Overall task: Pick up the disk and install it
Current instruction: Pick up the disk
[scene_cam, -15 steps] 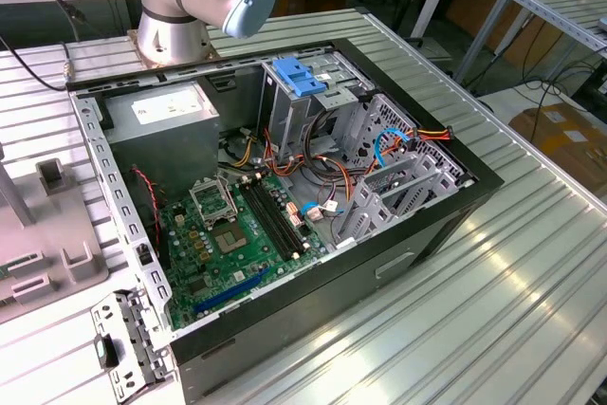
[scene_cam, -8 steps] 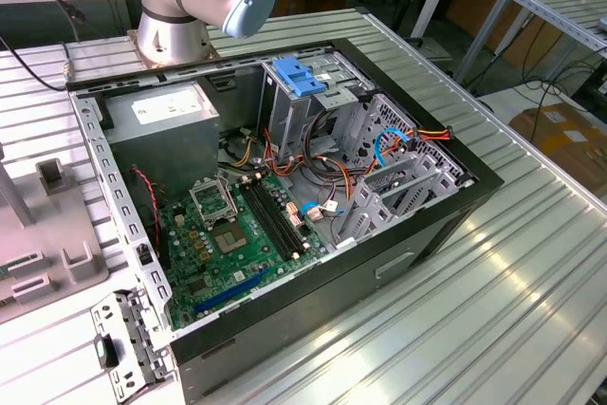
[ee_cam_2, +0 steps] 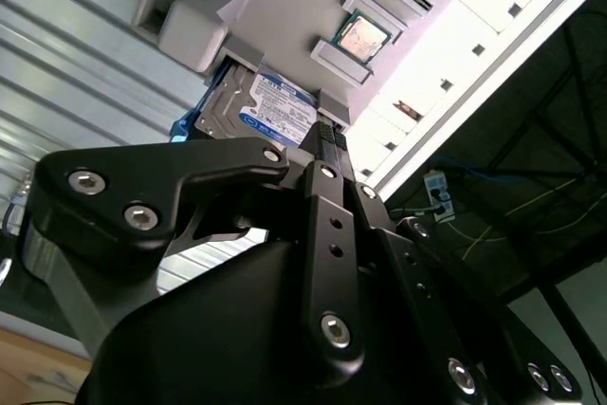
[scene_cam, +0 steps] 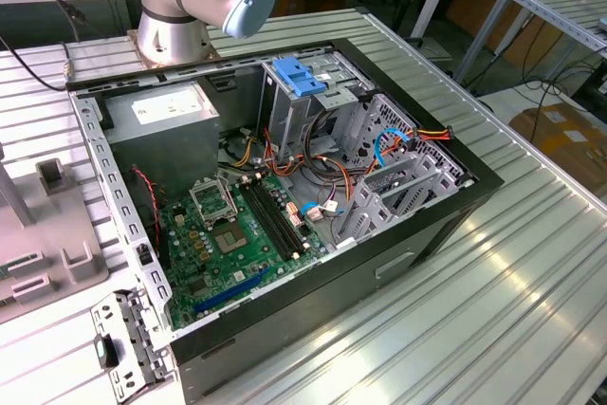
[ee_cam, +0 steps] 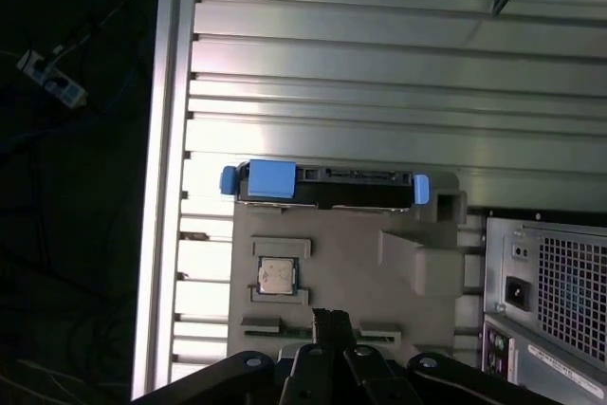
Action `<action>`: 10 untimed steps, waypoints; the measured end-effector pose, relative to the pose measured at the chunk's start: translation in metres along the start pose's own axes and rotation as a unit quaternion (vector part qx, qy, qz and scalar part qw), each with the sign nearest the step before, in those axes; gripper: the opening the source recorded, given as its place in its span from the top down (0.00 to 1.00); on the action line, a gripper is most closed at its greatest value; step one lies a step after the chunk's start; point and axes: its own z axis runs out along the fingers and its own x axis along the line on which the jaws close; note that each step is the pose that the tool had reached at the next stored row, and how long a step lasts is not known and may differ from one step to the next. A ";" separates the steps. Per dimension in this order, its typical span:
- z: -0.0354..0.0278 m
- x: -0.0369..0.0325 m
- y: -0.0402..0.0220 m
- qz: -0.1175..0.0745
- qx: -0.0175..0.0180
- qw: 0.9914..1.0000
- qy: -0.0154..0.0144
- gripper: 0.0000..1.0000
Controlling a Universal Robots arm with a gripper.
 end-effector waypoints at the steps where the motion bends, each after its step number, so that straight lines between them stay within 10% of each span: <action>1: 0.0000 0.0000 0.0000 -0.002 0.000 1.000 0.000 0.89; 10: 0.0000 0.0000 0.0000 -0.015 0.000 1.000 0.001 0.89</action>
